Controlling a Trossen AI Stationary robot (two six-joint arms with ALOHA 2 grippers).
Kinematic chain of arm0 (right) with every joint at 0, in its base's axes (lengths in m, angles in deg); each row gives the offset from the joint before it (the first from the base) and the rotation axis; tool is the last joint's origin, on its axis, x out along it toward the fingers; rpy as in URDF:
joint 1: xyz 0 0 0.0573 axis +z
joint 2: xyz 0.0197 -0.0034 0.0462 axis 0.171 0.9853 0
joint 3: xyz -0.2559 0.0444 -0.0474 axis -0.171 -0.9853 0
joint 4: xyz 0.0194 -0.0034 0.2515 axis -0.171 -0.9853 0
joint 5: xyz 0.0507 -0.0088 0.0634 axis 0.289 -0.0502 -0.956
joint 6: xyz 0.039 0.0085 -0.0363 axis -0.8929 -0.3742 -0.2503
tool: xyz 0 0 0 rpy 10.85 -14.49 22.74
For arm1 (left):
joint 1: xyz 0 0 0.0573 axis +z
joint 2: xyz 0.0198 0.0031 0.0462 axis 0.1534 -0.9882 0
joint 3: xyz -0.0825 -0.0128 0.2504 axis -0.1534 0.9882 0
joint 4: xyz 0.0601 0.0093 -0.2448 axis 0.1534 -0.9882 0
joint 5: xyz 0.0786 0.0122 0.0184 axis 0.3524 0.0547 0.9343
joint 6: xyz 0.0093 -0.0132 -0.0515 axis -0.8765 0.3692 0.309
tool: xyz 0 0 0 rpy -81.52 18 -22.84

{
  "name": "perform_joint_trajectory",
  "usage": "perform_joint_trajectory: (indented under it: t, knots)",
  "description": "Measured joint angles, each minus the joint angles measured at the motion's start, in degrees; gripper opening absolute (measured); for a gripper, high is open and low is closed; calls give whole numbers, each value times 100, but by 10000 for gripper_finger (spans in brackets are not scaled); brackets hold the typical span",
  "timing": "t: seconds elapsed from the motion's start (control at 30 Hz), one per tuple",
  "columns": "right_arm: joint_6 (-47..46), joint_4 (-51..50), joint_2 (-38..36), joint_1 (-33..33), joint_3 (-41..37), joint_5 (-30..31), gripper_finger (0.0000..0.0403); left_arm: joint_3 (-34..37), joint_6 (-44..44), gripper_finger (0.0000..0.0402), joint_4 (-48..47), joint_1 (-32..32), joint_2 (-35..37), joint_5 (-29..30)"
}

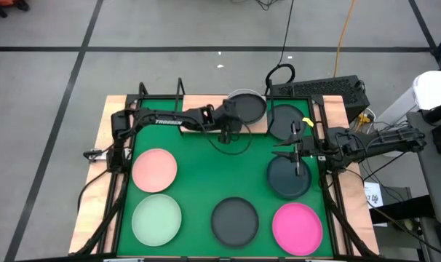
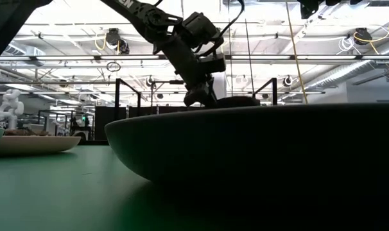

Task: Place and stack plates onto a shelf
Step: Stack the top left black plate on top of the white plate on the shelf, then stack the top black plate on top of the black plate on the shelf

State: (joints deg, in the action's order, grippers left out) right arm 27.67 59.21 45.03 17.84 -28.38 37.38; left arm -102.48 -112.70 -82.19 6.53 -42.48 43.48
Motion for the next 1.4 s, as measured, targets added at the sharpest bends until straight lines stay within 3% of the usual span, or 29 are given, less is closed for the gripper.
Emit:
perform_joint_trajectory:
  t: [0.5,0.83,1.0,1.23,1.4]
  knots:
    - [0,-2,0,0,0,-2,82,0,373,79,-161,-11,0,197]
    - [-2,-37,0,0,0,-2,82,2,522,174,-200,-141,97,433]
    - [-5,-163,2,-1,-4,-2,82,2,496,183,-422,-428,536,1068]
    - [-71,-317,19,0,-7,-5,82,4,1306,184,-555,-919,1676,1113]
    - [-301,-417,54,0,-7,-4,82,4,2029,184,-1322,-1284,2533,1117]
